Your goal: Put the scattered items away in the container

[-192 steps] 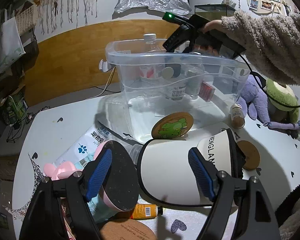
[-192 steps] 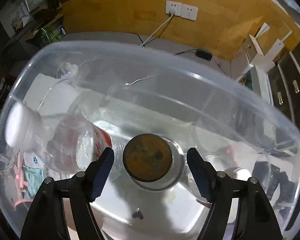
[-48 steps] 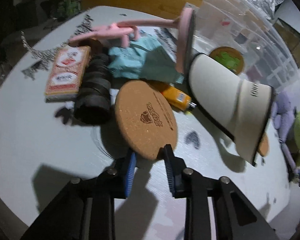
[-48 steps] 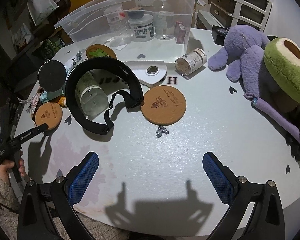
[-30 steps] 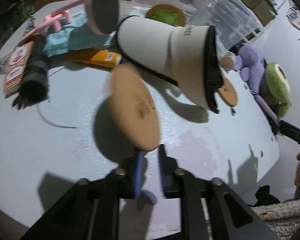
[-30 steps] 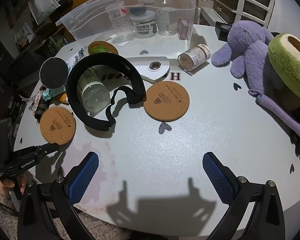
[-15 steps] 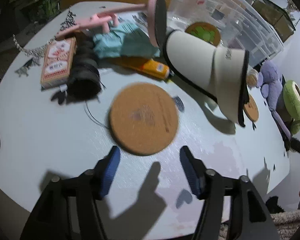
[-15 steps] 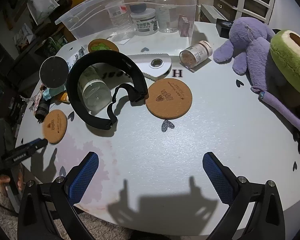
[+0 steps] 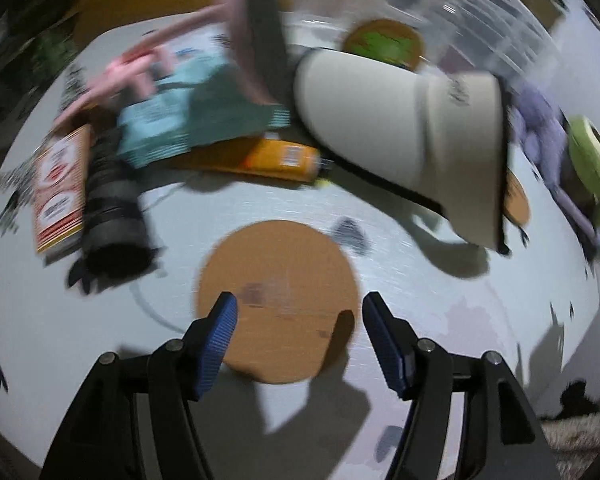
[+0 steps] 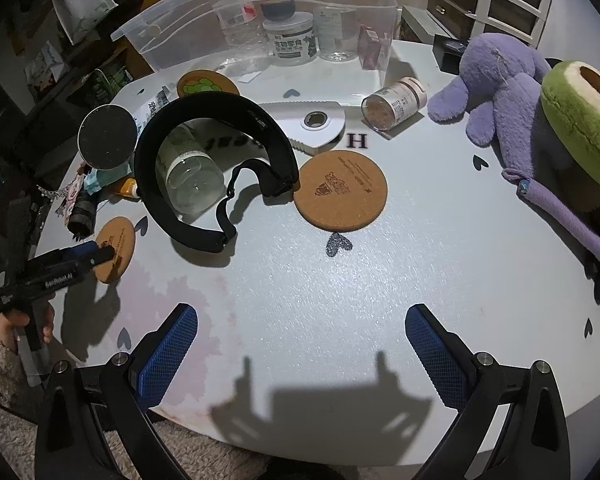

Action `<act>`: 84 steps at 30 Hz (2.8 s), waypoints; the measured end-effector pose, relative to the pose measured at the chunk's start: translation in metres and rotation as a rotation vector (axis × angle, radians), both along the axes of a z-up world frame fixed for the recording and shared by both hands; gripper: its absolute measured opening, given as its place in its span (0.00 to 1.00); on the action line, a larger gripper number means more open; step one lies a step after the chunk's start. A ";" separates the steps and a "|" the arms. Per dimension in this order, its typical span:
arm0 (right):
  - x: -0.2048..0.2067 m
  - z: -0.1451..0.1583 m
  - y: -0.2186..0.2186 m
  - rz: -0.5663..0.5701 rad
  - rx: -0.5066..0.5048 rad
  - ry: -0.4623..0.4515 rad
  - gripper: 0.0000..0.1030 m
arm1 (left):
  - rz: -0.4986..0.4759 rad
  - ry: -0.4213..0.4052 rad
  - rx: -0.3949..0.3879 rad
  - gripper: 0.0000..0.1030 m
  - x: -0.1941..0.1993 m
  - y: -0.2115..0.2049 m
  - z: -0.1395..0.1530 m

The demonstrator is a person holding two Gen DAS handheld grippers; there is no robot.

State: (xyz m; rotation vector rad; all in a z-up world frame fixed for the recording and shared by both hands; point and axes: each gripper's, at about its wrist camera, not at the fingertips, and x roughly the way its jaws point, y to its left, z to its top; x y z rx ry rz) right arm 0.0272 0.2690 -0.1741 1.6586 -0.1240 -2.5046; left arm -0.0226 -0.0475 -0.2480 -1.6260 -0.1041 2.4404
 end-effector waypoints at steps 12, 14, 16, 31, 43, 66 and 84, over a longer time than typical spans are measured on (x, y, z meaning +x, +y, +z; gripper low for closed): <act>0.010 -0.002 0.014 -0.046 -0.006 -0.011 1.00 | 0.027 0.033 -0.087 0.71 -0.008 -0.001 -0.001; 0.011 -0.003 0.016 -0.053 -0.010 -0.015 1.00 | 0.055 0.009 -0.077 0.79 -0.011 -0.011 -0.006; 0.012 -0.004 0.018 -0.055 -0.013 -0.017 1.00 | 0.058 -0.005 -0.078 0.80 -0.011 -0.014 -0.010; 0.019 -0.008 0.029 -0.055 -0.025 -0.033 1.00 | -0.135 0.008 -0.085 0.85 0.001 0.050 -0.017; 0.024 -0.014 0.044 -0.085 -0.032 -0.056 1.00 | -0.026 0.037 -0.062 0.83 -0.046 0.015 -0.001; 0.026 -0.024 0.051 -0.076 -0.042 -0.088 1.00 | -0.330 0.025 0.007 0.69 0.002 0.119 -0.024; 0.049 -0.039 0.110 -0.220 -0.099 -0.140 1.00 | -0.536 0.047 0.029 0.69 0.012 0.239 -0.021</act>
